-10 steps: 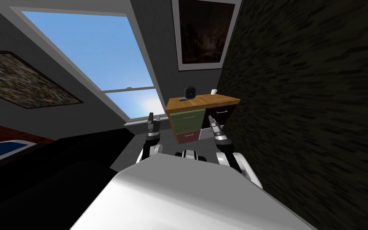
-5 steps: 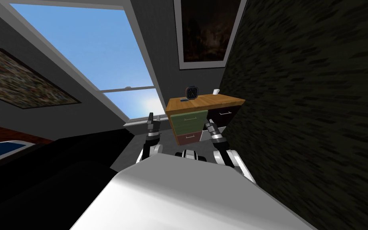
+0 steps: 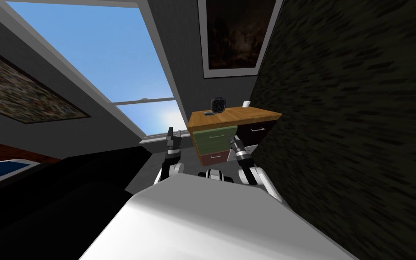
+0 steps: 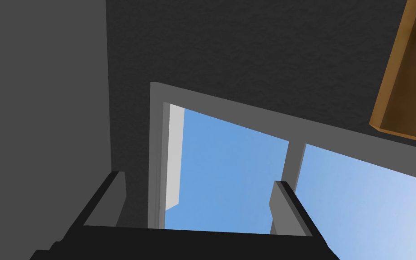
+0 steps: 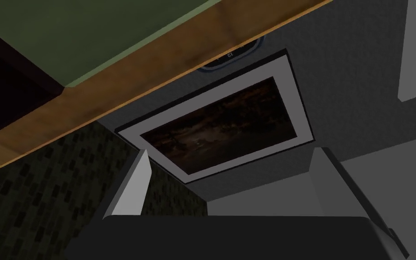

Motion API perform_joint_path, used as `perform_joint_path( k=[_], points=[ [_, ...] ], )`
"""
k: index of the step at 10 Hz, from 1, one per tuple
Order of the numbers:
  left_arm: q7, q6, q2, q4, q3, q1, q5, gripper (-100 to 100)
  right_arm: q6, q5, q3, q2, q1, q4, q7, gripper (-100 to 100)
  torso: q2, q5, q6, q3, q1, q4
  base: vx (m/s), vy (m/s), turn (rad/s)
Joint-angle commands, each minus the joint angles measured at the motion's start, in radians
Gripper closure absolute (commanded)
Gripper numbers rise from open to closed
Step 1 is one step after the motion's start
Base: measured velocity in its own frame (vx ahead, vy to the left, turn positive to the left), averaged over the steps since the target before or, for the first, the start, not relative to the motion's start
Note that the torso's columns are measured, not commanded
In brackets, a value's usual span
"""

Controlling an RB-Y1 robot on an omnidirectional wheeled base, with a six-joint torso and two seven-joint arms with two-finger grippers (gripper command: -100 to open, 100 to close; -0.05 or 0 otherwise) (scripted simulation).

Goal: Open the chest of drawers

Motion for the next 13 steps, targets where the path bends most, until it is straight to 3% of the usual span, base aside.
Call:
perform_joint_path(
  k=[1,2,4,7,9,10,13],
  points=[
    [0.000,0.000,0.000,0.000,0.000,0.000,0.000,0,0.037,0.078,0.022,-0.001,-0.020,0.026,0.037,-100,-0.001,0.000,0.000,-0.001,0.000,0.000,0.063,0.028,0.017],
    [0.000,0.000,0.000,0.000,0.000,0.000,0.000,0,0.076,0.107,0.045,-0.001,-0.041,0.051,0.073,-100,-0.002,0.000,0.000,-0.001,0.001,0.000,0.085,0.056,0.032],
    [0.000,0.000,0.000,0.000,0.000,0.000,0.000,0,0.076,0.155,0.045,-0.001,-0.041,0.051,0.073,-100,-0.002,0.000,0.000,-0.002,0.001,-0.001,0.052,0.027,0.006],
    [0.000,0.000,0.000,0.000,0.000,0.000,0.000,0,0.150,0.251,0.091,0.000,-0.080,0.102,0.146,-100,-0.002,0.000,0.000,-0.001,0.000,0.000,0.057,0.022,0.028],
    [0.000,0.000,0.000,0.000,0.000,0.000,0.000,0,0.152,0.297,0.091,0.000,-0.080,0.102,0.146,-100,-0.002,0.000,0.000,-0.001,0.001,-0.001,0.043,0.017,0.007],
    [0.000,0.000,0.000,0.000,0.000,0.000,0.000,0,0.190,0.334,0.113,0.000,-0.099,0.128,0.181,-100,0.000,0.000,0.000,0.000,0.000,0.000,0.038,0.016,0.036],
    [0.000,0.000,0.000,0.000,0.000,0.000,0.000,0,0.227,0.433,0.135,0.000,-0.117,0.154,0.215,-100,-0.003,0.000,0.000,-0.002,0.001,-0.001,0.052,0.024,0.021]
  ],
)
